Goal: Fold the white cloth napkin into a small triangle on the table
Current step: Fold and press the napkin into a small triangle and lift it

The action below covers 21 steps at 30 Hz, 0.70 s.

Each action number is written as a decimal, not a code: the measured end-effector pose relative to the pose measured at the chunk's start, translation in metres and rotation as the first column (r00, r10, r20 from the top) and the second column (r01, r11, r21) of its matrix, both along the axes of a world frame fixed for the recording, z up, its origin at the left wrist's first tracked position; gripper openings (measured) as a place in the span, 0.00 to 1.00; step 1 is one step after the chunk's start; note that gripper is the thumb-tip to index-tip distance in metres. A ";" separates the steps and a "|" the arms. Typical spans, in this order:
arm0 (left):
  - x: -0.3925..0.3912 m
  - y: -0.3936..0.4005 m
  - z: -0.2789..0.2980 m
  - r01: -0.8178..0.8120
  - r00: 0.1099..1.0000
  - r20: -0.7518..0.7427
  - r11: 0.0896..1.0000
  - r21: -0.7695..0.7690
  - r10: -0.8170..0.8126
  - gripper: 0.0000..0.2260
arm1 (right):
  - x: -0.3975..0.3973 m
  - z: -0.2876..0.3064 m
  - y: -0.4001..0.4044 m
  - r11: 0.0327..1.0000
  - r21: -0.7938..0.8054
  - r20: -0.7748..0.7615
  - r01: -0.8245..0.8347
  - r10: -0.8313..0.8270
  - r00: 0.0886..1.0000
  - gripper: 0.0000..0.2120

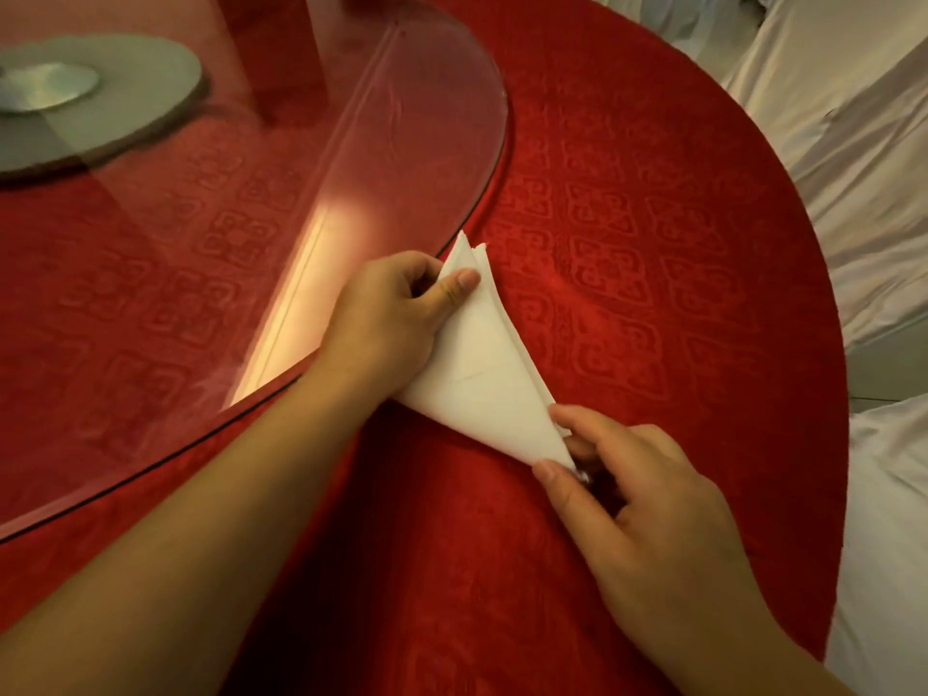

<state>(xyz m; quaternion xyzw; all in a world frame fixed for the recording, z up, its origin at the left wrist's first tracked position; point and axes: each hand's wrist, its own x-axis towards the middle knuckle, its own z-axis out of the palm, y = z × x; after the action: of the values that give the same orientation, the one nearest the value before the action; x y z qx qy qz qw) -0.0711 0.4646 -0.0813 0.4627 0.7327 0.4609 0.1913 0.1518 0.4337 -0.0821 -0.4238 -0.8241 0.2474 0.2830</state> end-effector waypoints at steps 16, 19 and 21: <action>0.021 0.020 -0.005 -0.182 0.809 -0.588 0.959 -0.219 0.019 0.14 | 0.000 -0.014 0.002 0.988 0.152 -0.080 0.014 -0.002 0.997 0.13; 0.023 0.020 -0.007 -0.217 0.766 -0.641 0.958 -0.186 0.049 0.14 | -0.001 -0.014 0.001 0.983 0.181 -0.068 0.006 0.006 0.998 0.13; 0.024 0.021 -0.008 -0.235 0.748 -0.660 0.958 -0.162 0.072 0.14 | -0.001 -0.014 0.000 0.983 0.184 -0.061 0.010 0.001 0.998 0.14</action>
<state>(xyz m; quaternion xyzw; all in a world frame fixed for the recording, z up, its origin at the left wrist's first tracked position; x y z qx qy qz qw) -0.0468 0.4853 -0.0895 0.5052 0.8382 0.1968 -0.0592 0.1512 0.4341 -0.0966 -0.3900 -0.8334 0.1825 0.3465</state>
